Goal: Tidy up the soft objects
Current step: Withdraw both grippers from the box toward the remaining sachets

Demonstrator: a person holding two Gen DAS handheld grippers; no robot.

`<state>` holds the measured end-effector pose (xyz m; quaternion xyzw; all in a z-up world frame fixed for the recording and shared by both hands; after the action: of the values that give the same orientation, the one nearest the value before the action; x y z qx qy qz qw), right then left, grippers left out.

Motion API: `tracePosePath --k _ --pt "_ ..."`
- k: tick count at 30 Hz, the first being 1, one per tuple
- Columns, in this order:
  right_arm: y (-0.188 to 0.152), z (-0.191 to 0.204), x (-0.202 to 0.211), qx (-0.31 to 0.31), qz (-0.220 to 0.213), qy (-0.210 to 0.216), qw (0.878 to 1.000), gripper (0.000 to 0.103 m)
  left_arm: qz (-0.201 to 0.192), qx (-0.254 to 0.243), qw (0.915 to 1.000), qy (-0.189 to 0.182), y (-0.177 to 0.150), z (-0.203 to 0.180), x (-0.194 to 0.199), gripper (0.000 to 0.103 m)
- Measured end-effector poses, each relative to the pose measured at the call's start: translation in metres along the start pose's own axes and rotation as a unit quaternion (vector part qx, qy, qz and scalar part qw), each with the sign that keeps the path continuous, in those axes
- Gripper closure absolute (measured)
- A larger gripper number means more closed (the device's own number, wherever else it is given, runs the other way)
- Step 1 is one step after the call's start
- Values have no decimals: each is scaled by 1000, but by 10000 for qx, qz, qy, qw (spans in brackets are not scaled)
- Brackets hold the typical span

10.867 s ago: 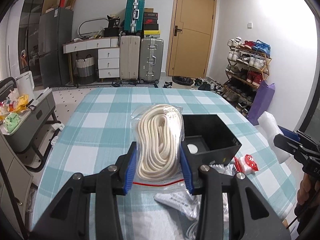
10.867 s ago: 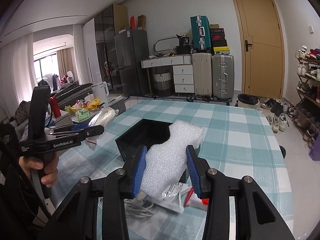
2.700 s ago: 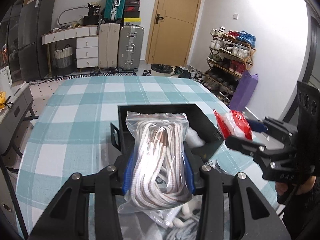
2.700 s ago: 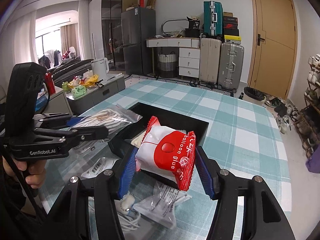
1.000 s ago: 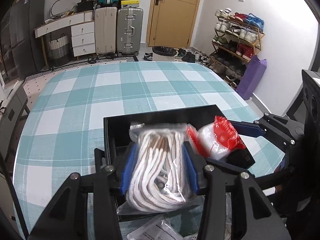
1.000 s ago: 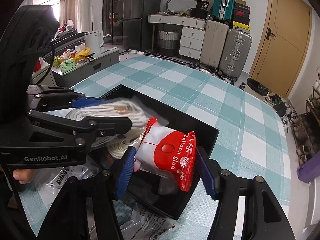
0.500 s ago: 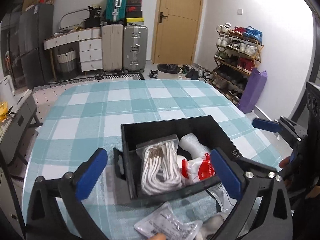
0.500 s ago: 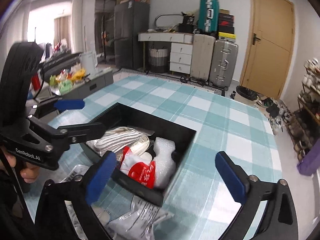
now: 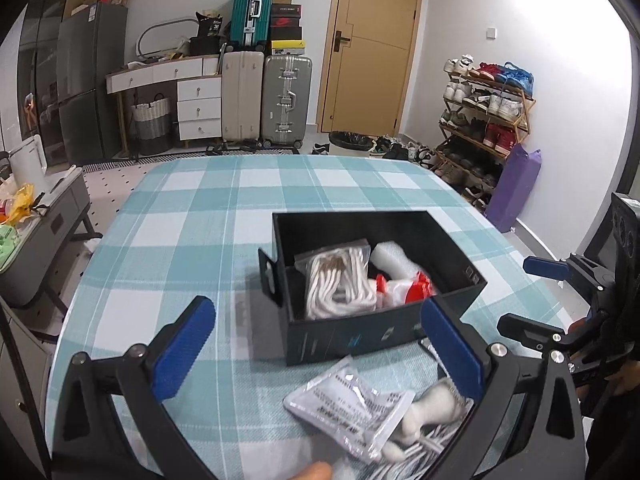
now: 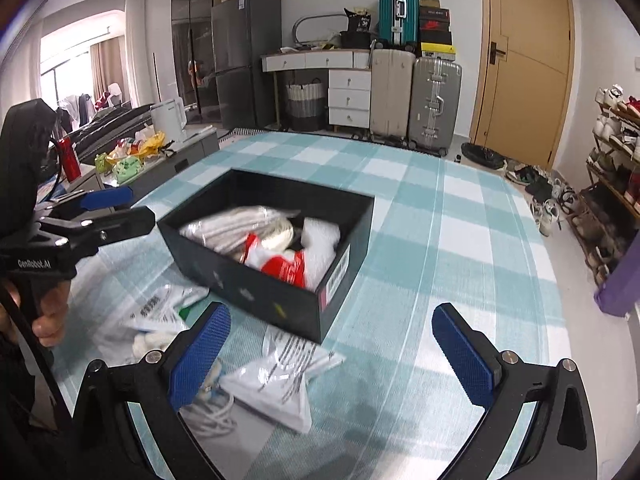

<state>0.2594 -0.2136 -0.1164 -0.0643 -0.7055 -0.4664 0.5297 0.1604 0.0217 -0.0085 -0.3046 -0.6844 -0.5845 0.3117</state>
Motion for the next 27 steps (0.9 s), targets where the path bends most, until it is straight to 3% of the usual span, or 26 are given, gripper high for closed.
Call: tracePosePath --k 16,27 --pt "-23 -10 -31 -116 583 -111 9982 1 264 20 9996 72 -33 -4 -18 0" --pt "-31 -2 -59 -169 1001 59 9948 1 506 -92 9986 129 -48 -3 -32 0"
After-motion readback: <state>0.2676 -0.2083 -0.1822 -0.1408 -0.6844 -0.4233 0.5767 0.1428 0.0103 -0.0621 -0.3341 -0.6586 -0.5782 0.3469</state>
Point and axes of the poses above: each gripper's, at about its wrist camera, not at the fingertips, and x roughly against the way its jaws point, z to its left, y to its top, the point moved 8 cm from there along -x, roughly the way its jaws point, and after that the axes turned 15 degrees about z, right-handed, at the moved point
